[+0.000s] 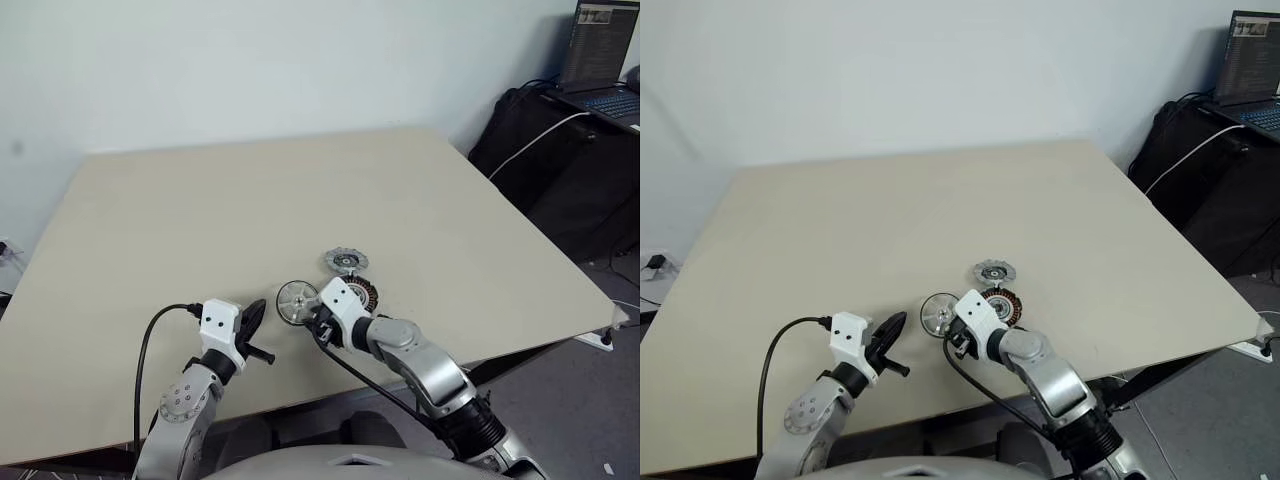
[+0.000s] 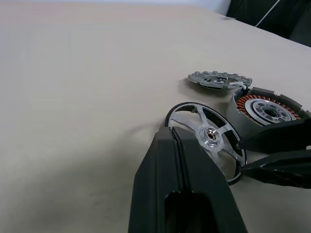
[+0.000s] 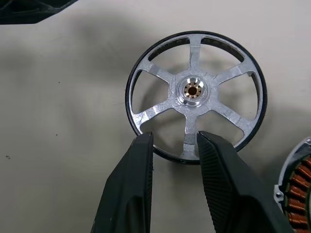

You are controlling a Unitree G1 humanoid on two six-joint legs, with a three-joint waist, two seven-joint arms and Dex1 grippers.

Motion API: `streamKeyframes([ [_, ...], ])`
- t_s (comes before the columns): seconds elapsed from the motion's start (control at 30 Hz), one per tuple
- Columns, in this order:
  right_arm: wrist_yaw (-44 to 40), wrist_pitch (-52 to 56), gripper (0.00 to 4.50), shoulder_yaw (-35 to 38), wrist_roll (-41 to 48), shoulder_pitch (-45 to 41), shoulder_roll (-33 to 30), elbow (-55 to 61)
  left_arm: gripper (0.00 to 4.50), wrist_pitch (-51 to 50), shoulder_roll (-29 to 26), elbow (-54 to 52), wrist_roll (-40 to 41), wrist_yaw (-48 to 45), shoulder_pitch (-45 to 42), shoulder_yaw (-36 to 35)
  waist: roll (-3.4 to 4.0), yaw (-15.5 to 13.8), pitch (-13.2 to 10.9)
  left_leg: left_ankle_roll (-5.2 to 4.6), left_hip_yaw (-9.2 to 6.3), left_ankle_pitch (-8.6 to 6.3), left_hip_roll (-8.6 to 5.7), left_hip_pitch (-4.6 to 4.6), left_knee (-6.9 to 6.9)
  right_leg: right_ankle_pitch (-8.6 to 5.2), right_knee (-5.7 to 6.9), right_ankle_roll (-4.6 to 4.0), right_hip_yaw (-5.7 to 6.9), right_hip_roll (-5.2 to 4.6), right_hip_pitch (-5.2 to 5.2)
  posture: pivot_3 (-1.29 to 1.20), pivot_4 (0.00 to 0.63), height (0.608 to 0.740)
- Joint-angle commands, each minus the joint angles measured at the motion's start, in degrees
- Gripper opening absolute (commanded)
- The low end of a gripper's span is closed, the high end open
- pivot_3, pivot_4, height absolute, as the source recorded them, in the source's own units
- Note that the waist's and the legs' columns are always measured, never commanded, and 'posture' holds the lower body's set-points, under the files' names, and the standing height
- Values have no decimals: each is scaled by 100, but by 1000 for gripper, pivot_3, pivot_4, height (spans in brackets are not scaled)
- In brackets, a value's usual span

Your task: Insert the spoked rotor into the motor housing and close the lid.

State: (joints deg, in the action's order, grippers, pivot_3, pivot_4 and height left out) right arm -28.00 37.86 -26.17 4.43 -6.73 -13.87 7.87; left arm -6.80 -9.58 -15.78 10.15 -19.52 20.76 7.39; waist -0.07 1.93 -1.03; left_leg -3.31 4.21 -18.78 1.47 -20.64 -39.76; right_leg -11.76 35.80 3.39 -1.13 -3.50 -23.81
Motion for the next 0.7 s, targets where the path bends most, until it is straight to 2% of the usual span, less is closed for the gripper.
streamKeyframes([
  [0.03, -17, -145, 1534, 69, -37, -171, 49, -18, 0, 171, 21, -26, 6, -46, -75, 20, 0, 1, 0, 0, 0, 0, 0, 0, 0, 0, 0, 0, 0, 0, 0, 0, 0, 740],
  [0.2, -5, -222, 1534, 110, -64, -279, 122, -244, 0, 193, 29, -8, 8, -80, -89, 19, 0, 12, 0, 0, 0, 0, 0, 0, 0, 0, 1, 0, 0, 0, 0, 0, 0, 740],
  [0.3, 13, -250, 941, 137, -85, -316, 153, -346, 0, 188, 37, -35, 4, -78, -99, 26, 0, 12, -1, 0, 0, 0, 0, -1, 0, 0, 1, 0, 0, 0, 1, 0, 0, 740],
  [0.4, -24, -255, 18, 137, -86, -315, 145, -347, 0, 176, 39, -62, 3, -75, -102, 32, 0, 13, 0, 0, 0, 0, 0, -1, 0, 0, 1, 0, 0, 0, 1, 0, 0, 740],
  [0.7, -168, -220, 18, 303, 64, -287, 2, 430, 0, 210, 41, -3, 11, -111, -105, 45, 1, 12, -4, 0, 0, 0, -1, -4, 0, 0, 1, 0, 0, 0, -1, 0, 0, 740],
])
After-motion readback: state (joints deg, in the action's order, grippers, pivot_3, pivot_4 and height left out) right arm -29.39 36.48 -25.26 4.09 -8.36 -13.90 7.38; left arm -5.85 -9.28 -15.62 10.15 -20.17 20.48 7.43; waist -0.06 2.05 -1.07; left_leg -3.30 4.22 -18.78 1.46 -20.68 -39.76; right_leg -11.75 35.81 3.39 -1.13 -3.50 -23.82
